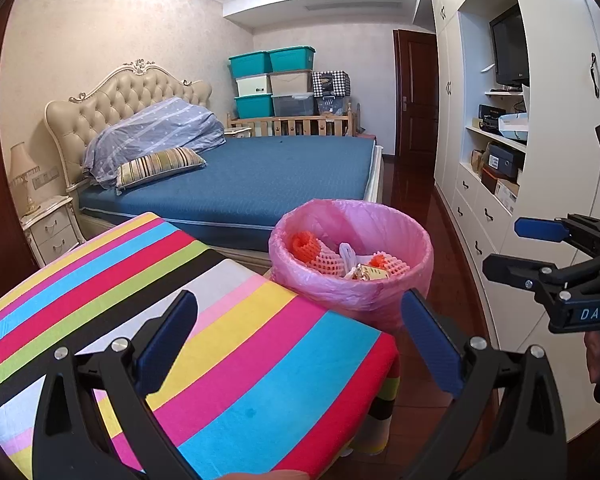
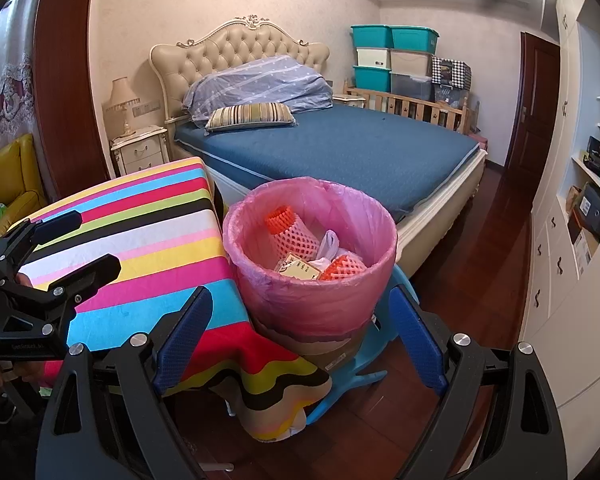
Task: Collect trash
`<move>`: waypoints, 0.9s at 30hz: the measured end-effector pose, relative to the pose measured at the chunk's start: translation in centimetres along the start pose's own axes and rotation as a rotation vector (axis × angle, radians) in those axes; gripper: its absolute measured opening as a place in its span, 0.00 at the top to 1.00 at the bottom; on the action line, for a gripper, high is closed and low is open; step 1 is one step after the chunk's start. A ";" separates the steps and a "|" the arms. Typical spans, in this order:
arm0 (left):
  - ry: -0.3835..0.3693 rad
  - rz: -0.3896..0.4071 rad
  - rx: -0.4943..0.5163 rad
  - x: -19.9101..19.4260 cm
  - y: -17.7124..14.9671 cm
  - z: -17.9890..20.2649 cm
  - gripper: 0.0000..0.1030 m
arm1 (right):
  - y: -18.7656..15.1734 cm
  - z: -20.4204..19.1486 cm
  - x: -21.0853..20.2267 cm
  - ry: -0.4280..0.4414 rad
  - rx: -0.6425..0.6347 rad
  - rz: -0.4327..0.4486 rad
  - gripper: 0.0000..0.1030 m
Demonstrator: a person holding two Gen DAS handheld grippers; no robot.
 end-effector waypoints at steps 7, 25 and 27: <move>0.002 0.002 0.002 0.1 0.0 0.1 0.04 | -0.1 -0.1 0.0 0.000 0.001 -0.001 0.18; -0.023 -0.012 -0.008 0.1 0.0 -0.2 0.04 | -0.5 -0.2 0.3 -0.001 0.005 -0.008 0.18; -0.029 -0.014 -0.006 0.1 0.0 -0.2 0.04 | -0.6 -0.3 0.3 -0.003 0.007 -0.009 0.18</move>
Point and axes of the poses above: each gripper's, at about its wrist camera, not at the fingertips, and x roughly the way its jaws point, z to its right, y to its top, the point moved 4 cm from there along x, roughly the way its jaws point, and after that the axes turned 12 degrees about -x, right-handed, at the moved point
